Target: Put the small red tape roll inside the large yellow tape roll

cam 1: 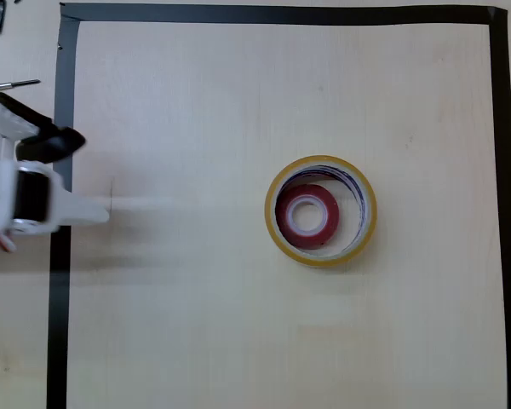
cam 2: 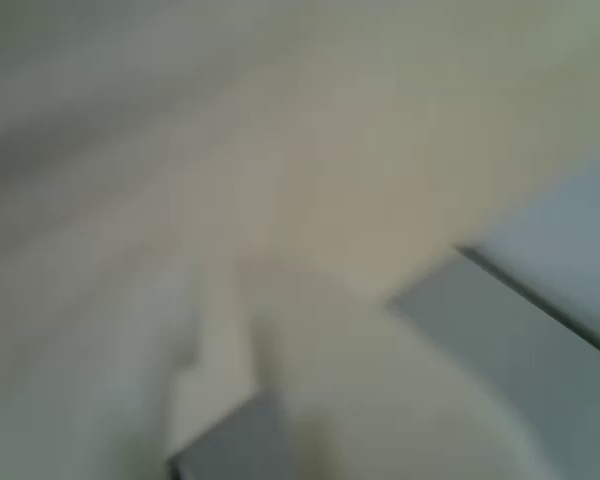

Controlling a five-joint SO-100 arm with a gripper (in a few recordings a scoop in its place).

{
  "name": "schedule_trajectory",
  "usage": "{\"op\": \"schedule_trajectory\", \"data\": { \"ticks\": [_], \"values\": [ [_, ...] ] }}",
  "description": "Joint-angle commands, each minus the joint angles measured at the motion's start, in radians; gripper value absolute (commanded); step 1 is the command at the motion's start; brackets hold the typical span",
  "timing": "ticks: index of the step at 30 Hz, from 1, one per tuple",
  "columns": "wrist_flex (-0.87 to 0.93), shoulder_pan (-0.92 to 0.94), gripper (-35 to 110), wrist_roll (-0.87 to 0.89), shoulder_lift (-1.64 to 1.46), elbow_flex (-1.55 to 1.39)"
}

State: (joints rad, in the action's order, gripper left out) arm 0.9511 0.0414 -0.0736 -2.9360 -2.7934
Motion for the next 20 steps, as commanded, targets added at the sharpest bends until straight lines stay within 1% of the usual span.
{"op": "schedule_trajectory", "data": {
  "ticks": [1, 4, 10, 14, 20],
  "values": [
    [0.02, 0.029, 0, 0.018, -0.393, -0.126],
    [0.041, 0.035, 0, 0.061, -0.397, -0.164],
    [0.06, -0.009, 0, 0.061, -0.397, -0.268],
    [0.094, -0.012, 0, 0.06, -0.397, -0.267],
    [0.095, -0.011, 1, 0.066, -0.397, -0.267]
  ]
}}
